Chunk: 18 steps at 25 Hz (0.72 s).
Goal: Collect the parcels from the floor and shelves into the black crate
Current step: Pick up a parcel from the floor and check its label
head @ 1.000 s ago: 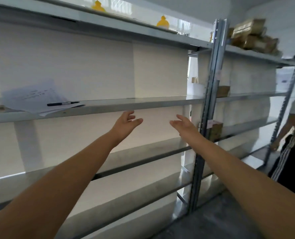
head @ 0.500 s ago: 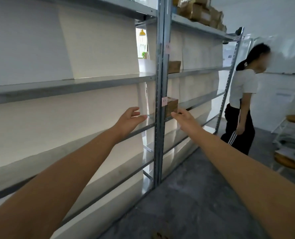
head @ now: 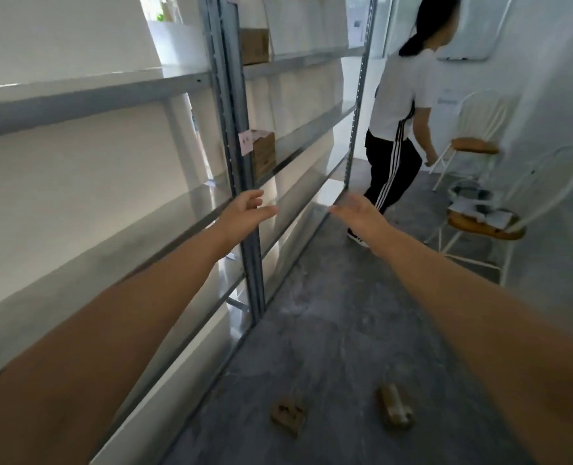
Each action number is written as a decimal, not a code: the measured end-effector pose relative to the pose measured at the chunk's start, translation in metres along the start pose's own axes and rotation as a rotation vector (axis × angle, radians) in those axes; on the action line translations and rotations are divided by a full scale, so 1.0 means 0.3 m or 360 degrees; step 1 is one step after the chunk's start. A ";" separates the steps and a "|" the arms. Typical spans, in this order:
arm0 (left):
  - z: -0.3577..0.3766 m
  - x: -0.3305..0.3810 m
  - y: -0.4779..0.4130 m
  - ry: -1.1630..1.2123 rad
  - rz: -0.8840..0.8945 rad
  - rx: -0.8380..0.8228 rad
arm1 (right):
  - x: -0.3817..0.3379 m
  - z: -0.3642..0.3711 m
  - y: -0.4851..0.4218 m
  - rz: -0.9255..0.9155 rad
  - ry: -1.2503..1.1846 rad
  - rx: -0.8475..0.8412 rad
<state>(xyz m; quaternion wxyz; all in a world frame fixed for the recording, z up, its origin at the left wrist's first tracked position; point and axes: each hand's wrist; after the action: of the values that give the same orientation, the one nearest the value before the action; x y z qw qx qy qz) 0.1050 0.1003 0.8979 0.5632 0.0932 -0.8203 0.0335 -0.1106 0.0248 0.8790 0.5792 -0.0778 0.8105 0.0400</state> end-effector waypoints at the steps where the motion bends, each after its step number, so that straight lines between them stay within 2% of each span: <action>1: 0.015 -0.032 -0.055 0.0027 -0.0033 -0.0025 | 0.036 0.016 -0.020 0.0035 0.0020 0.0039; 8: 0.212 -0.308 -0.323 0.0160 -0.0302 -0.0139 | 0.439 0.060 -0.087 0.0405 -0.0022 0.0195; 14: 0.362 -0.568 -0.467 0.0096 -0.0548 -0.0173 | 0.783 0.052 -0.194 0.0675 -0.0054 0.0113; 18: 0.476 -0.860 -0.547 0.0010 -0.0751 -0.0205 | 1.036 0.158 -0.263 0.0872 0.0010 0.0018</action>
<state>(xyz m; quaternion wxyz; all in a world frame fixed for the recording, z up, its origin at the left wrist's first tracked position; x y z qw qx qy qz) 0.0950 -0.0539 0.5977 0.5627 0.2461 -0.7746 -0.1512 -0.1513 -0.0703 0.5717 0.5447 0.1475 0.8033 0.1902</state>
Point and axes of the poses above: each hand's wrist, its own y-axis away from the middle knuckle, its own z-axis out of the palm, x = y × z, and after that the axes turned 4 degrees about -z, right-handed
